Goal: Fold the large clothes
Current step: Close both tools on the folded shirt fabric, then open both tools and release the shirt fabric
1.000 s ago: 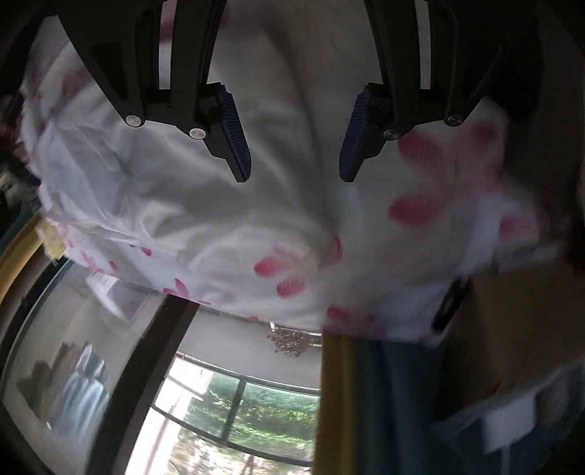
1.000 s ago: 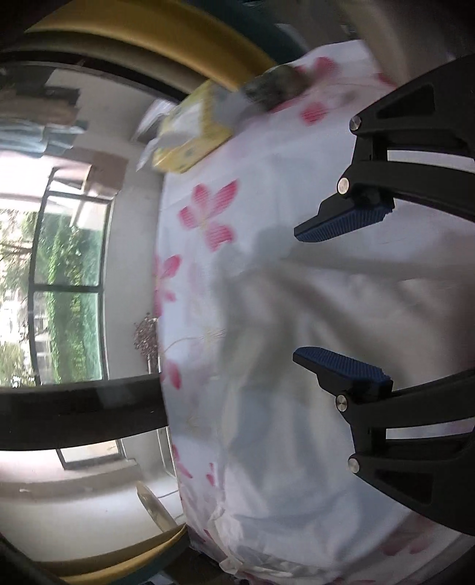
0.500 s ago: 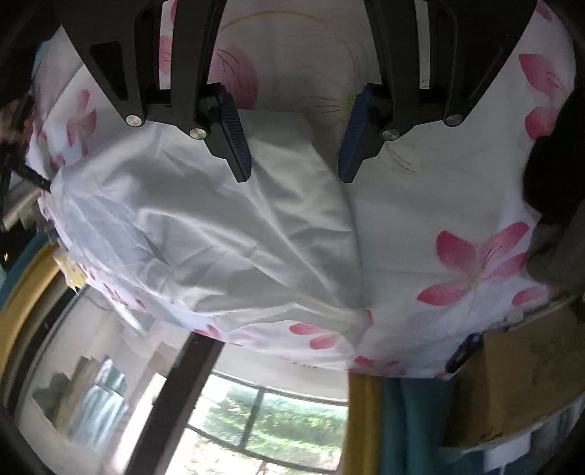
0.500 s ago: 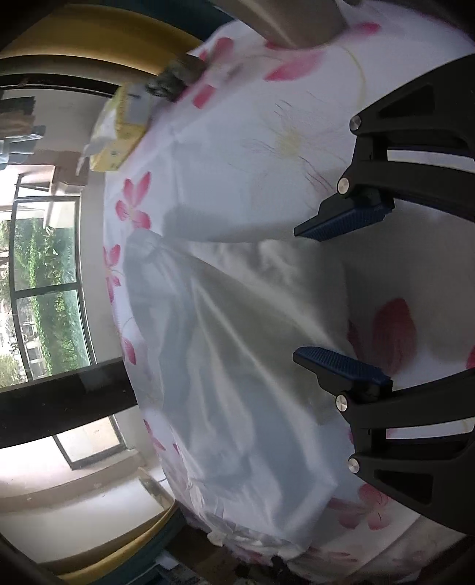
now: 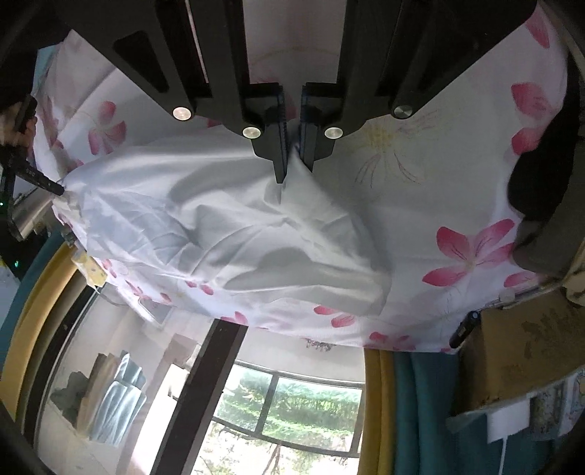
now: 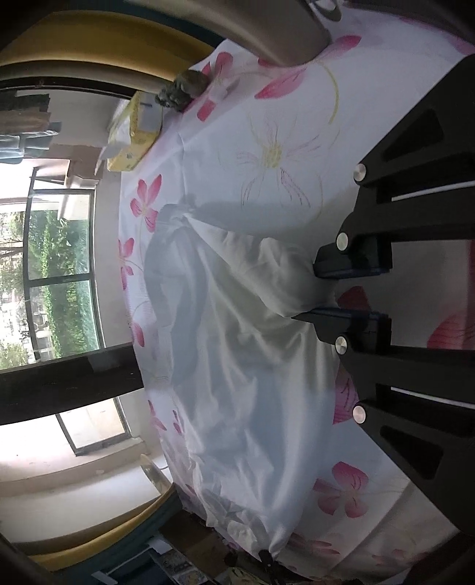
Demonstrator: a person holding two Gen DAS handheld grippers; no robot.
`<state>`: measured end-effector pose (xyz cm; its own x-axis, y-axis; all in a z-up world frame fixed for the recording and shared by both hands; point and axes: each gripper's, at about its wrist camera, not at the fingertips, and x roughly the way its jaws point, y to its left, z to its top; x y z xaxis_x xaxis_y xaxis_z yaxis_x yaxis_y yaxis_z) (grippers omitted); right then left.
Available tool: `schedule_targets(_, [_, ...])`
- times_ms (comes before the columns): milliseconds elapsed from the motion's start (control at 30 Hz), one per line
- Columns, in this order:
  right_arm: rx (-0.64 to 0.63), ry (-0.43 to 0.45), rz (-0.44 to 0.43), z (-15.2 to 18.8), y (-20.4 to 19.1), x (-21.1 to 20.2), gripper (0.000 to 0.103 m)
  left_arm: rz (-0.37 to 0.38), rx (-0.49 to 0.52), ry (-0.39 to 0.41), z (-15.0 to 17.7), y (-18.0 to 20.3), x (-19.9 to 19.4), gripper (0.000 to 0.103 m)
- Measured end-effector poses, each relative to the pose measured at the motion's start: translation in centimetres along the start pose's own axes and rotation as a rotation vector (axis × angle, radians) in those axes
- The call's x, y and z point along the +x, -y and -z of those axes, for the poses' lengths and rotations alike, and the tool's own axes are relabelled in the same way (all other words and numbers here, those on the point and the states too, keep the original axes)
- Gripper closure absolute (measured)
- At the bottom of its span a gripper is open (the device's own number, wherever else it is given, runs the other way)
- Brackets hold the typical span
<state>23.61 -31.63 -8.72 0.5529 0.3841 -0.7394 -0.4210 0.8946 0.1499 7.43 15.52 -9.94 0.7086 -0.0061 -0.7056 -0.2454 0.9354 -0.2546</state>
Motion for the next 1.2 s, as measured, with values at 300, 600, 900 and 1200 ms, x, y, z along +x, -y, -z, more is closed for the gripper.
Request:
schedule_targets(300, [0.017,0.018,0.014,1.8,0.5,-1.9,0.090,0.011,-0.004,-0.020,2.4,0.8,-1.8,0.097])
schedule_targets(600, [0.042,0.002,0.021,4.9,1.2,-3.3,0.090,0.007,0.014,-0.048,5.3,1.0,-2.9,0.097])
schedule_targets(900, [0.078,0.010,0.017,7.2,2.4,-4.8,0.090,0.001,0.029,-0.060,7.4,1.0,-4.1,0.097])
schedule_targets(1200, [0.091,-0.006,-0.001,8.2,3.6,-5.9,0.084,-0.010,0.067,-0.125,7.8,1.1,-3.8,0.097])
